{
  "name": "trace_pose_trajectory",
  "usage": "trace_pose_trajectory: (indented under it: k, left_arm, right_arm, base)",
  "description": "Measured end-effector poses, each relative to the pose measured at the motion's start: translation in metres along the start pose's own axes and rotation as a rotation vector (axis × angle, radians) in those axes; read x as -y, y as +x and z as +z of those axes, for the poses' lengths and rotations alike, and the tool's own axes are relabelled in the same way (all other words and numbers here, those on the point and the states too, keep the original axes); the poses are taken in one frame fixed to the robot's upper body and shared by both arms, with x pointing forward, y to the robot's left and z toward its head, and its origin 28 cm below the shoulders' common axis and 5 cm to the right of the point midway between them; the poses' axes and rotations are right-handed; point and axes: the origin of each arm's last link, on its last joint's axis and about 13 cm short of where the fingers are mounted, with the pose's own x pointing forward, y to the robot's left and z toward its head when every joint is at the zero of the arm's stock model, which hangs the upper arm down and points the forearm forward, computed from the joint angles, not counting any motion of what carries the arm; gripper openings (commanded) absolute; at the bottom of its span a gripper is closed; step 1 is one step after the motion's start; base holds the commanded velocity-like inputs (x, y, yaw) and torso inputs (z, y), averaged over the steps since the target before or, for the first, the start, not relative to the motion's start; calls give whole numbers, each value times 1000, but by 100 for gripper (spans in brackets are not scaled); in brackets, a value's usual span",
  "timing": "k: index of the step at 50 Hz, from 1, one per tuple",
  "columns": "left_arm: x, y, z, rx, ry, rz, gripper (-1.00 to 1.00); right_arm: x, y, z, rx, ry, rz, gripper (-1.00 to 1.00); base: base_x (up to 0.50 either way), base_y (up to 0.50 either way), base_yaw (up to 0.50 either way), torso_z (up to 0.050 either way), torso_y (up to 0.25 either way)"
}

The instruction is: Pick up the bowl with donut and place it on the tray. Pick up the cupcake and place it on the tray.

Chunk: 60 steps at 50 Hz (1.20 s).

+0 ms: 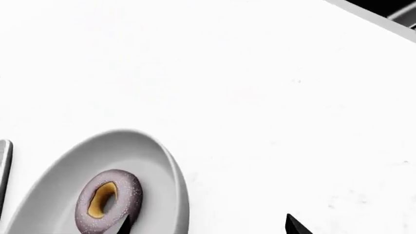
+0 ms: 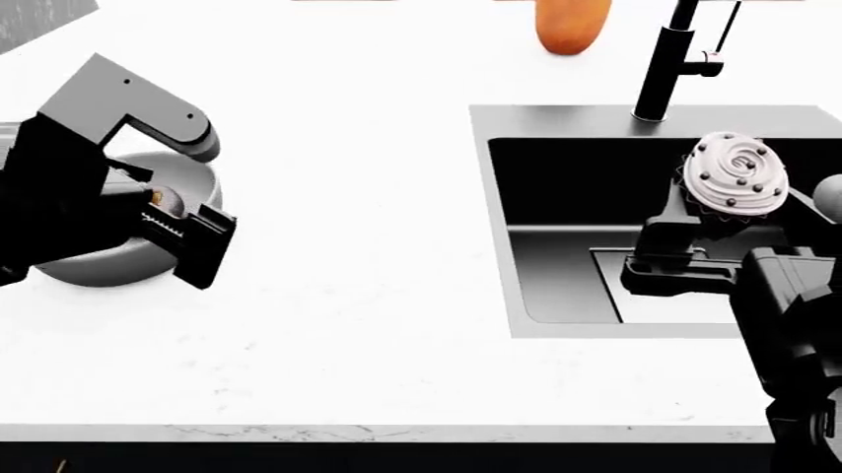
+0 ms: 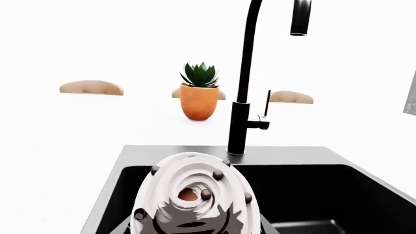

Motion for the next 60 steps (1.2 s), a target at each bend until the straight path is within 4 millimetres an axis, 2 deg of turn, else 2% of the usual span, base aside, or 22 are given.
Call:
trace_pose_trajectory:
  k: [32,60]
  left_arm:
    - [0,37,-18,-116,-23,8,100]
    - [-4,50,-29,-174,-42,50,100]
  right_arm:
    - [0,5,-4,-11,-3,-2,-100]
    - [0,7,-7,-18,0,-6,-100]
  base:
    - [0,0,0,0,0]
    - [0,0,0,0,0]
